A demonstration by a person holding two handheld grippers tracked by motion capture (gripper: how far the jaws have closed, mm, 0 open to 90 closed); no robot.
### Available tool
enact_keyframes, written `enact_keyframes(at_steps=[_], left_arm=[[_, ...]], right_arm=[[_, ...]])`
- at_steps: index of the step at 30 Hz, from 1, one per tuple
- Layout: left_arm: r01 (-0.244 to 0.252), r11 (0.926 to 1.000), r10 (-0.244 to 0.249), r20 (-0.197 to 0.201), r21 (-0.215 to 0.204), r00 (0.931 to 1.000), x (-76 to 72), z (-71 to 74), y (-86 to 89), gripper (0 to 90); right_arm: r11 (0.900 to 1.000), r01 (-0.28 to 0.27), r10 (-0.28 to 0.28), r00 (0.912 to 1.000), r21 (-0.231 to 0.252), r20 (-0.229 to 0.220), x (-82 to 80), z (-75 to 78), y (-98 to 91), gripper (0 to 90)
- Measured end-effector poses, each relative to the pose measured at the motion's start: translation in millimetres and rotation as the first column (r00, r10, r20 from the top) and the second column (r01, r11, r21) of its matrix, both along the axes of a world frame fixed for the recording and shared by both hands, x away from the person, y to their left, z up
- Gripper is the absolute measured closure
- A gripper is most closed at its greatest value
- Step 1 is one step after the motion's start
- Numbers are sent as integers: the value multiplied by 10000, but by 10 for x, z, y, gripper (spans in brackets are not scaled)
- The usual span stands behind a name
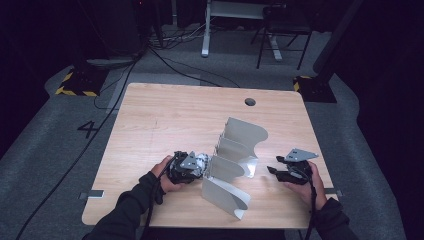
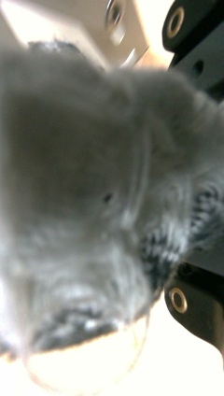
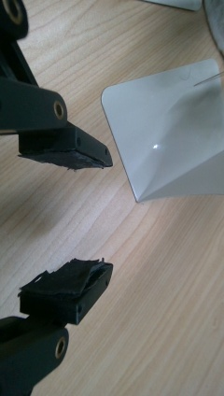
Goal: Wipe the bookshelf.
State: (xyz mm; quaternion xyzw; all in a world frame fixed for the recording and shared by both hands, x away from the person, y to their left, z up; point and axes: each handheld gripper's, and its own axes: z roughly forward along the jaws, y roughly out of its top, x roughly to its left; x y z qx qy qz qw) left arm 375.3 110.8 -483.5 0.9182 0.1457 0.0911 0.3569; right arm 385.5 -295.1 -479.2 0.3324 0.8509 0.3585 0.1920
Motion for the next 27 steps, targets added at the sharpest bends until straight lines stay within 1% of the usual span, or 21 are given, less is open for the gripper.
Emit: enact_keyframes(at_steps=[2,3,4,5,6,7,9,10,11,12,13,15,16,17,19,22,23,24,25,26,27], left_arm=[[-32,9993,39,186,-365,9998,-63,78,54,779],[13,9988,5,356,-488,9994,-89,117,72,779],[90,9977,-49,611,-675,9981,-125,175,99,779],[213,9940,-120,867,-1072,9962,-174,254,136,779],[356,9891,-208,1037,-1426,9944,-217,314,163,779],[469,9853,-265,1241,-1644,9919,-258,369,184,779],[524,9813,-210,1677,-1849,9856,-332,466,218,779],[573,9789,-221,1774,-1960,9839,-354,497,228,779],[598,9771,-189,1964,-2043,9803,-379,539,237,779],[657,9746,-174,2200,-2139,9753,-404,588,241,778],[757,9701,-201,2347,-2306,9719,-433,635,235,779],[895,9673,-259,2586,-2373,9656,-454,688,210,778],[895,9673,-259,2586,-2373,9656,-454,688,210,778],[1025,9665,-321,2853,-2353,9579,-458,736,183,778],[1038,9622,-263,2937,-2518,9555,-438,772,162,778],[966,9613,-151,3006,-2581,9536,-400,789,142,778],[904,9605,-81,2982,-2632,9545,-377,790,130,777],[830,9594,-20,2878,-2695,9577,-323,785,102,776],[830,9594,-20,2878,-2695,9577,-323,785,102,776],[783,9584,10,2777,-2744,9607,-296,774,87,776],[664,9563,83,2534,-2848,9673,-230,736,68,775]], right_arm=[[10000,36,-38,9998,-84,-172,22,-50,12,425],[10000,33,-35,9996,-92,-266,31,-73,19,423],[9999,-2,-2,9994,-128,-333,36,-85,22,421],[9999,5,-11,9993,-166,-386,43,-102,30,417],[9997,2,-11,9992,-250,-395,53,-115,36,414],[9996,4,-15,9991,-273,-420,57,-122,42,411],[9998,26,-36,9990,-222,-444,71,-139,50,401],[9997,34,-46,9988,-250,-489,80,-148,55,394],[9998,57,-67,9985,-172,-541,83,-158,59,386],[10000,54,-58,9985,-67,-548,90,-166,58,388],[10000,78,-76,9983,41,-579,97,-173,60,383],[9998,95,-85,9982,167,-595,108,-187,63,348],[9995,113,-94,9981,305,-611,119,-203,61,323],[9989,156,-125,9976,444,-679,129,-214,58,304],[9986,179,-146,9977,507,-654,138,-223,57,293],[9984,206,-172,9978,530,-645,140,-226,59,285],[9983,215,-181,9978,538,-637,140,-228,59,283],[9983,230,-197,9979,540,-619,142,-230,61,278],[9982,240,-206,9979,546,-615,143,-232,62,276],[9982,245,-211,9979,551,-613,143,-232,63,275],[9982,238,-205,9979,549,-614,144,-232,63,274]])
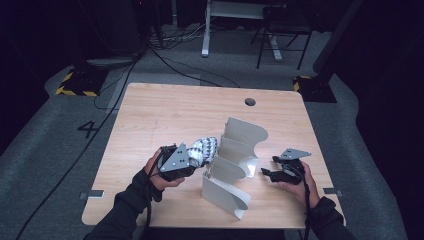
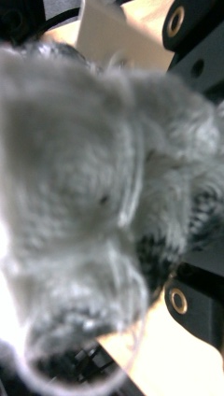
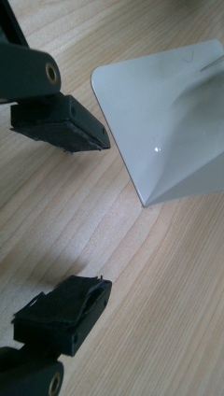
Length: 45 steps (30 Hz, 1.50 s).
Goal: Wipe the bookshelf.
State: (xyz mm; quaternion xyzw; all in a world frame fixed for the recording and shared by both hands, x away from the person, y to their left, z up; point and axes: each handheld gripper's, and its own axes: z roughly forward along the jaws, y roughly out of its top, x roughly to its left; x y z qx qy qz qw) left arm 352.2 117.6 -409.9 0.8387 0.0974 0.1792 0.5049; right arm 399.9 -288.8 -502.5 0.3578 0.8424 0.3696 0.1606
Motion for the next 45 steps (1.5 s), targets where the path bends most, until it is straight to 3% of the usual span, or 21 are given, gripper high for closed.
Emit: enact_keyframes(at_steps=[1,4,5,6,9,16,20,23,25,28,32,35,37,40,45], left_arm=[[0,10000,0,0,0,10000,0,0,0,775],[3,10000,-6,-625,-61,9980,94,-123,-31,775],[3,10000,-6,-625,-61,9980,94,-123,-31,774],[64,9998,-44,-923,214,9957,123,-204,-61,773],[66,9989,-10,-1184,469,9930,144,-278,-76,772],[429,9833,-59,-2047,1768,9788,87,-552,-51,771],[508,9779,-40,-2245,2029,9745,38,-599,-34,769],[573,9752,-116,-2090,2136,9778,-33,-572,-20,767],[371,9756,20,-1778,2163,9841,-94,-529,8,766],[58,9883,149,-1342,1522,9908,-168,-376,91,764],[14,9981,25,-638,611,9980,-255,-131,162,763],[51,9996,-44,-271,260,9996,-293,-12,178,763],[241,9994,-242,-32,-247,9997,-331,96,174,763],[318,9995,-318,14,56,9995,-349,85,140,763],[308,9984,-279,-591,473,9979,-303,-93,134,764]], right_arm=[[10000,0,0,10000,0,0,0,0,0,274],[10000,21,-21,10000,14,28,1,-3,3,271],[10000,23,-23,10000,19,18,0,-3,3,271],[10000,29,-29,10000,22,17,-1,-3,3,270],[10000,30,-30,10000,24,23,0,-4,4,269],[10000,49,-49,10000,30,31,-2,-5,6,269],[10000,52,-53,10000,27,40,-3,-5,7,268],[10000,59,-59,10000,29,34,-3,-5,7,268],[10000,59,-59,10000,33,32,-3,-5,7,268],[10000,61,-62,10000,30,34,-3,-5,7,268],[10000,44,-44,10000,21,41,-2,-6,8,265],[10000,40,-40,10000,24,46,0,-6,11,264],[10000,46,-46,10000,25,48,-1,-7,11,264],[10000,54,-54,10000,27,49,-1,-7,12,264],[10000,56,-56,10000,27,53,-1,-7,12,264]])
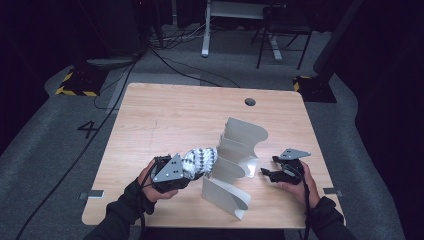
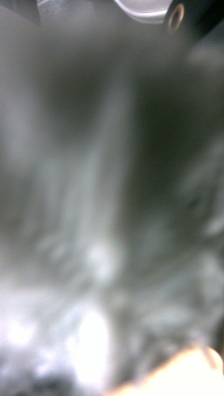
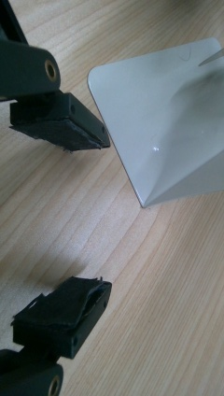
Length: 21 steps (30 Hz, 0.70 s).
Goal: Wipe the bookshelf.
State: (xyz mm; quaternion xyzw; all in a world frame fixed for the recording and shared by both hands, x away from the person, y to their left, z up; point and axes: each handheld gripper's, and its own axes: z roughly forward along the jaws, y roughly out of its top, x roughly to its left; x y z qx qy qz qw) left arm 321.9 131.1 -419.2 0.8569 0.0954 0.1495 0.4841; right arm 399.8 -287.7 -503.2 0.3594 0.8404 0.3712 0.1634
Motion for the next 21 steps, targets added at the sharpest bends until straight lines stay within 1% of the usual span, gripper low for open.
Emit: enact_keyframes(at_steps=[1,2,4,6,8,9,10,11,12,13,15,16,18,20,21], left_arm=[[10,9998,-10,6,191,10000,-1,-22,-12,764],[-2,9996,1,48,290,10000,3,-38,-20,762],[14,9996,-11,-99,278,10000,33,-79,-8,761],[-102,9993,111,-254,354,9996,60,-111,21,760],[-462,9989,466,-422,97,9980,103,-126,80,760],[-734,9973,737,-406,78,9965,120,-125,109,761],[-1005,9948,1010,-324,167,9944,137,-124,134,763],[-1160,9930,1168,-361,228,9925,151,-135,145,763],[-1240,9911,1256,-318,479,9916,159,-151,145,764],[-1184,9902,1207,-277,733,9923,162,-177,126,764],[-794,9910,843,-417,1075,9956,149,-237,63,763],[-577,9899,643,-472,1293,9968,139,-264,21,763],[-229,9864,330,-596,1627,9977,116,-320,-61,763],[-48,9804,180,-656,1968,9977,112,-378,-124,760],[-33,9806,186,-762,1958,9969,124,-406,-135,759]], right_arm=[[10000,2,-2,10000,1,-2,0,0,0,264],[10000,1,-1,10000,2,0,0,0,0,264],[10000,0,0,10000,2,-1,0,0,0,264],[10000,7,-7,10000,3,-3,-1,0,0,264],[10000,11,-11,10000,5,1,-1,0,0,264],[10000,13,-13,10000,4,0,-2,0,0,264],[10000,14,-14,10000,4,1,-2,0,0,264],[10000,11,-11,10000,4,1,-1,0,0,264],[10000,9,-9,10000,5,-1,-1,0,0,264],[10000,6,-6,10000,4,0,-1,0,0,264],[10000,7,-7,10000,6,0,-1,0,0,264],[10000,8,-8,10000,6,0,-1,0,0,264],[10000,14,-14,10000,9,0,-1,-1,1,264],[10000,18,-18,10000,6,1,-2,-1,1,264],[10000,16,-16,10000,7,2,-2,-1,1,264]])
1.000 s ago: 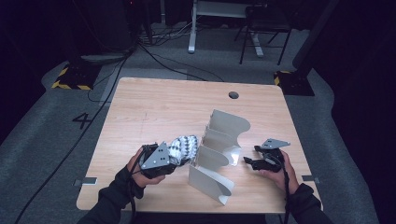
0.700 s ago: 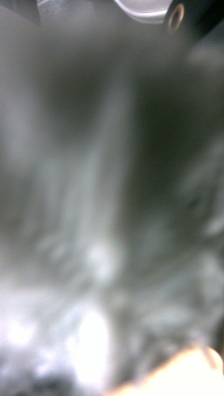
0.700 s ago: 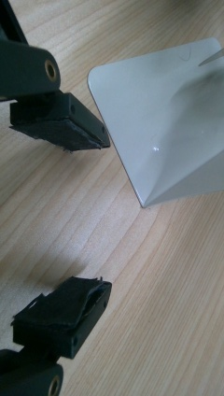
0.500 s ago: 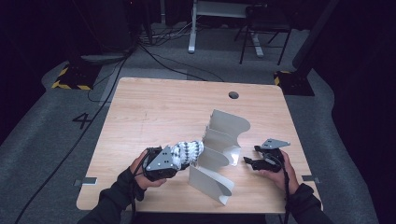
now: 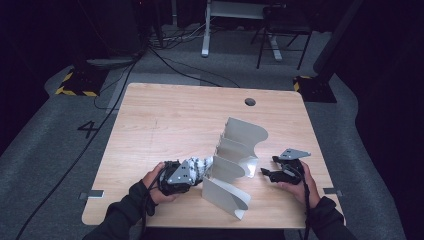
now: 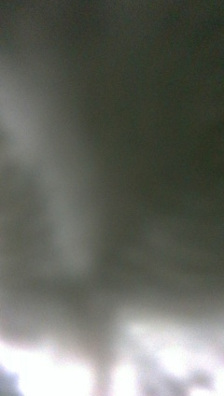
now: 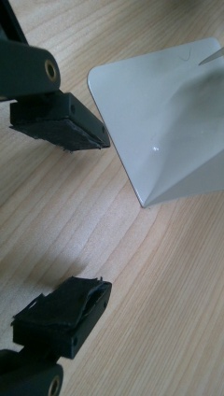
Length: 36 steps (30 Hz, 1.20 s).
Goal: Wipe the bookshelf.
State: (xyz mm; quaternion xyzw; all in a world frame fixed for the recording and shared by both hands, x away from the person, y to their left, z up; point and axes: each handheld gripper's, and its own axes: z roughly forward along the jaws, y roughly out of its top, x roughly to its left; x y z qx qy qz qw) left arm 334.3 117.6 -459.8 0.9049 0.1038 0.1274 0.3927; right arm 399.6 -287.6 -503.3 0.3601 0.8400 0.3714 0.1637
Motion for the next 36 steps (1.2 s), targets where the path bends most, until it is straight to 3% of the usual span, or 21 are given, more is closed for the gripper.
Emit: enact_keyframes(at_steps=[3,6,8,10,18,25,28,31,33,34,36], left_arm=[[-92,9997,78,-561,-242,9984,57,-94,-8,758],[-484,9987,473,-574,-181,9972,129,-153,-13,754],[-817,9965,823,-407,174,9958,186,-172,-29,750],[-999,9950,998,-383,-8,9943,240,-163,-28,749],[-594,9942,637,458,-899,9969,362,167,-91,751],[-412,9794,638,1093,-1975,9920,429,465,-118,754],[-423,9803,667,1215,-1931,9904,446,473,-162,756],[-355,9884,531,1169,-1478,9917,466,385,-252,758],[-417,9929,529,1002,-1111,9936,486,281,-285,759],[-497,9927,571,660,-1097,9962,512,207,-288,759],[-522,9938,573,505,-978,9971,523,156,-297,759]], right_arm=[[10000,-1,1,10000,1,0,0,0,0,264],[10000,2,-2,10000,3,-2,0,0,0,263],[10000,-1,1,10000,4,1,1,0,1,263],[10000,1,-1,10000,7,2,2,-1,3,262],[10000,22,-22,10000,18,-3,2,-1,6,260],[10000,17,-17,10000,13,5,2,-1,5,260],[10000,16,-16,10000,15,6,2,-2,4,260],[10000,13,-13,10000,17,8,2,-2,4,260],[10000,12,-12,10000,15,12,2,-2,4,260],[10000,13,-13,10000,16,11,2,-2,4,260],[10000,13,-13,10000,16,9,2,-2,4,260]])
